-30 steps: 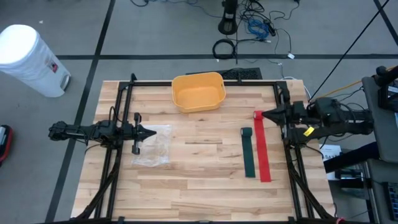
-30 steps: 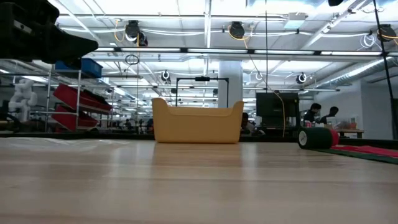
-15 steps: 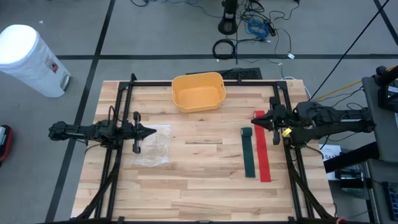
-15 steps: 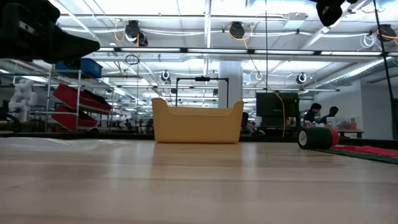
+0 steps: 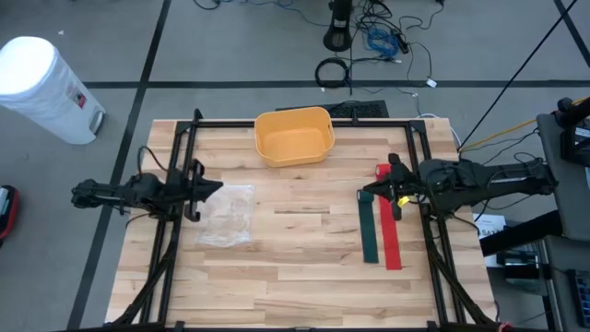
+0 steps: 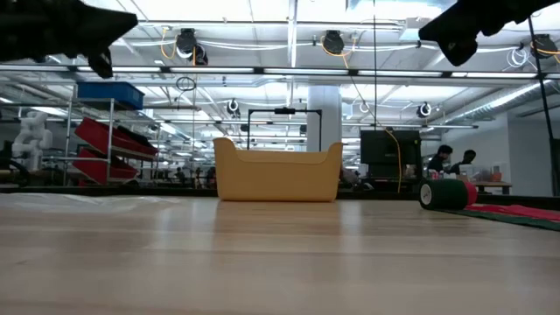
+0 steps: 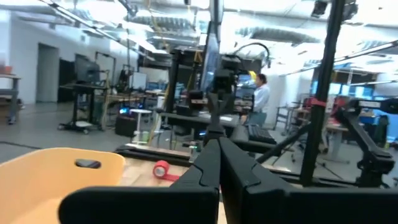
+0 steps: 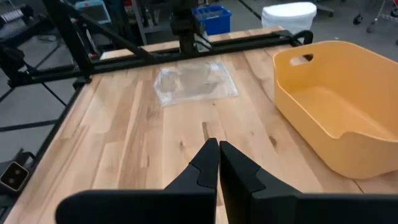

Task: Roll bandage
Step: Roll the green bandage

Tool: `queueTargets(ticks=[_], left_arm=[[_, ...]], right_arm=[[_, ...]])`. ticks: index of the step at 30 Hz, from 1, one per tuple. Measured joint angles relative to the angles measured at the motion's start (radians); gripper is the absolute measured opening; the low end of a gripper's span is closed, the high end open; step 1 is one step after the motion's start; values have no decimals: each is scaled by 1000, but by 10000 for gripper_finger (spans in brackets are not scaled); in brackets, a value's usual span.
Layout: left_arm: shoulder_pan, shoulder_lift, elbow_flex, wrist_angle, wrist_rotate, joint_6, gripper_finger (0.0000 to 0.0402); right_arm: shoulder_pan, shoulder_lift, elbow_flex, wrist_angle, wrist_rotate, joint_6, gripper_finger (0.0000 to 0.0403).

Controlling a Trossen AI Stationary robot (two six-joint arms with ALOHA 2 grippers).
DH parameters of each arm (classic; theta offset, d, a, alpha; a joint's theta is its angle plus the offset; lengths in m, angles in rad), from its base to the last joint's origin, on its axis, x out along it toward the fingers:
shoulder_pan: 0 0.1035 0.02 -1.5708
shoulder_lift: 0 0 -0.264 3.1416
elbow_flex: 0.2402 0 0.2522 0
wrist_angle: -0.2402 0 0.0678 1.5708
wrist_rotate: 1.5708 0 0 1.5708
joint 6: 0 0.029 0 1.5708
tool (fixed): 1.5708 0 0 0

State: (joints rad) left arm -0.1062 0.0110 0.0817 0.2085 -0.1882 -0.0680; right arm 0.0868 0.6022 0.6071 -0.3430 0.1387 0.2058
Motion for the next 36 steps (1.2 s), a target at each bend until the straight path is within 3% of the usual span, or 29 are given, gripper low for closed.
queueTargets(ticks=[8,14,25,32,36], left_arm=[[-1,192,192,-47,-23,34,0],[-1,489,329,12,-39,116,4],[-1,1001,591,25,-22,294,67],[0,1177,680,24,-22,392,73],[0,1232,719,21,-21,394,73]], right_arm=[[0,0,0,2,0,-67,0],[0,0,0,-1,-3,-124,0],[0,1,0,-49,-8,-147,0],[0,44,0,-150,6,-94,0],[0,89,0,-175,104,-87,1]])
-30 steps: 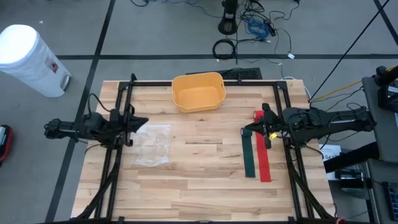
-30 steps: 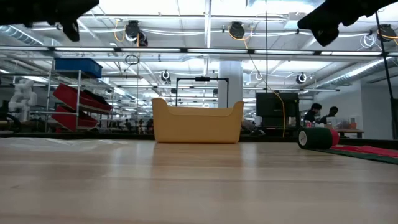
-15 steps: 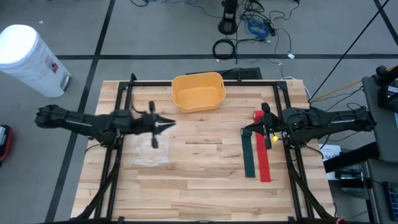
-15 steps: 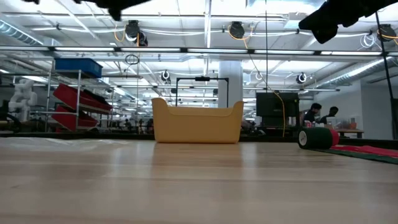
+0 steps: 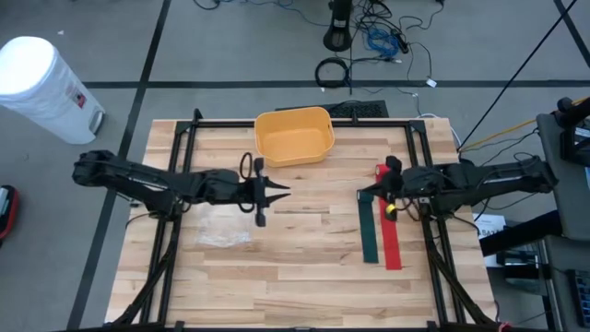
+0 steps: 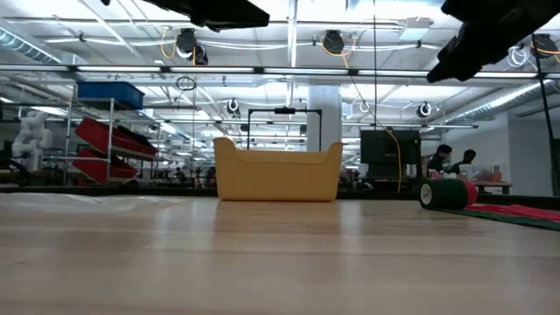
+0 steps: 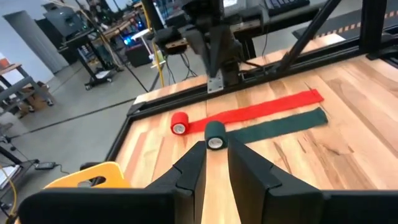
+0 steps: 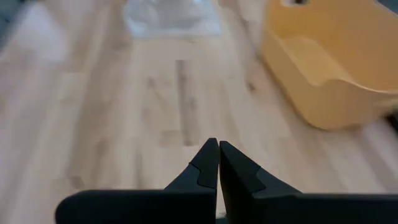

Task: Roll bandage
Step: Roll the green bandage

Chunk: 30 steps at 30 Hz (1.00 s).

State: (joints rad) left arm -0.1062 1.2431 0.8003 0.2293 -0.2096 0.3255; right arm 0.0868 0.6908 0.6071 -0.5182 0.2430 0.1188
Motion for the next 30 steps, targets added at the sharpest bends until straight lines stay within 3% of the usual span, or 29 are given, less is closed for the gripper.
queueTargets(ticks=[4,12,19,30], left_arm=[[0,21,28,3,0,2,73],[-1,24,34,1,0,2,73],[-1,24,34,1,0,24,73],[-1,24,34,0,0,30,73]], right_arm=[[-1,59,0,-18,68,-3,19],[0,185,0,-48,73,-77,79],[-8,259,0,-65,101,26,120],[-22,298,5,-128,162,156,130]])
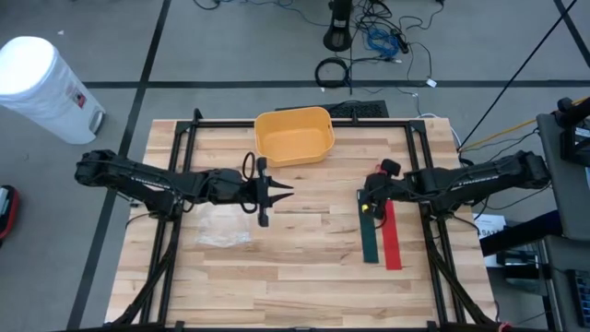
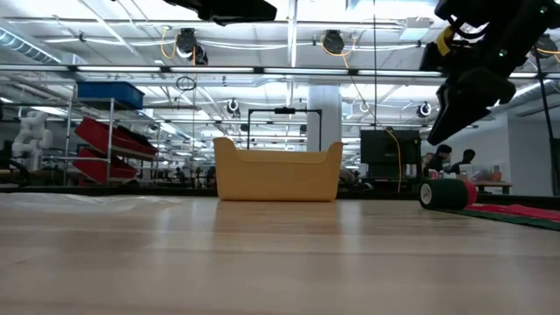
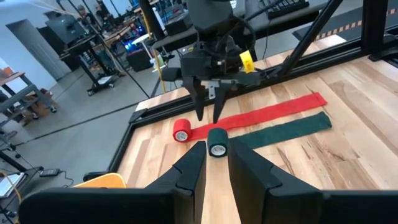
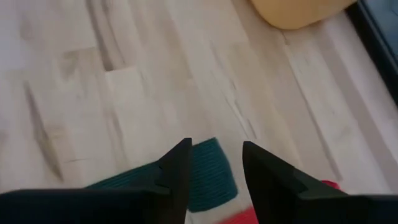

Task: Roll bandage
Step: Roll the green bandage

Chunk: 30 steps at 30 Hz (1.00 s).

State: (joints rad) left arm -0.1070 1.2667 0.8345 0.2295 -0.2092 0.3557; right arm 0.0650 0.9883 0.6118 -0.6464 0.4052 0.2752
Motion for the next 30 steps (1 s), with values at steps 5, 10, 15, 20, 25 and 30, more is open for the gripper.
queueTargets(ticks=[5,10,15,20,25,30], left_arm=[[0,0,0,-3,0,0,73],[1,0,0,-3,0,0,73],[1,0,0,-3,0,1,73],[1,0,0,-3,0,0,73],[1,0,-1,-3,0,0,73],[1,0,-1,-3,0,0,73]], right_arm=[[0,33,18,-34,38,10,130],[0,80,19,-39,37,-4,130],[0,128,21,-48,37,-7,130],[0,174,97,-132,42,-16,130],[-5,182,108,-163,58,-28,130],[-26,182,108,-163,70,-26,130]])
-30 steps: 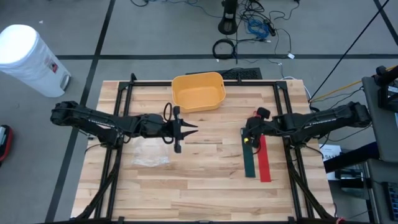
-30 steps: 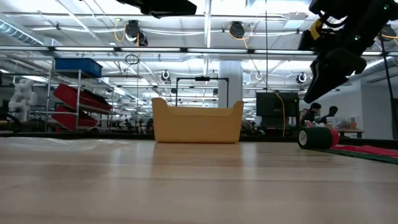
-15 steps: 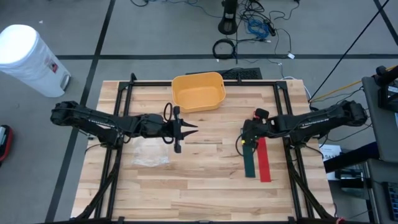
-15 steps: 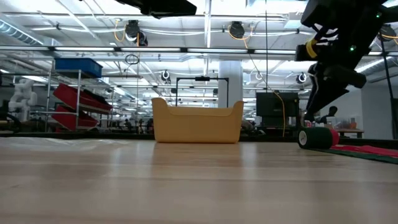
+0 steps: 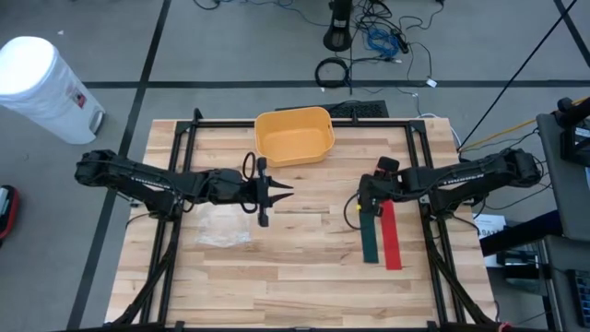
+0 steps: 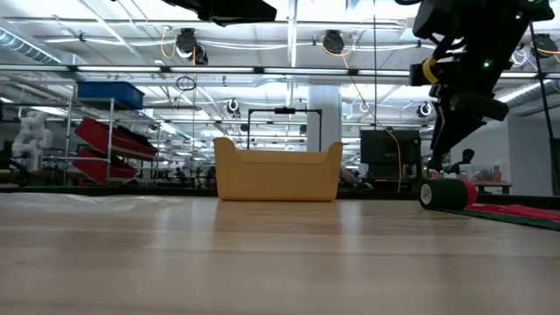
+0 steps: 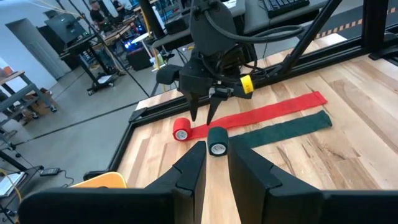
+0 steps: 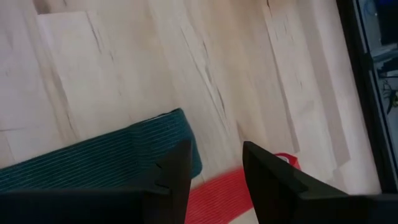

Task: Roll bandage
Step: Roll the green bandage

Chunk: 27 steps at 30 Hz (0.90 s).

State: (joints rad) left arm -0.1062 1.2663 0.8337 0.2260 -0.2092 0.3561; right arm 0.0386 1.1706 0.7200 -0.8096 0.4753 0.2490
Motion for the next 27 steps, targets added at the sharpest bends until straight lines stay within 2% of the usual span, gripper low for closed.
queueTargets(ticks=[5,7,11,14,21,27], left_arm=[[0,0,0,0,0,0,73],[2,0,0,6,-1,11,73],[2,4,0,42,-17,46,73],[1,5,-1,61,-18,48,73],[1,5,-1,61,-19,50,73],[1,6,-1,81,-19,46,73]], right_arm=[[-22,0,0,-3,-6,47,130],[-42,0,3,-49,-29,133,130],[-73,0,10,-251,-143,363,130],[-72,0,10,-322,-162,475,130],[-70,1,6,-224,-119,411,130],[-70,53,-26,-205,-149,354,130]])
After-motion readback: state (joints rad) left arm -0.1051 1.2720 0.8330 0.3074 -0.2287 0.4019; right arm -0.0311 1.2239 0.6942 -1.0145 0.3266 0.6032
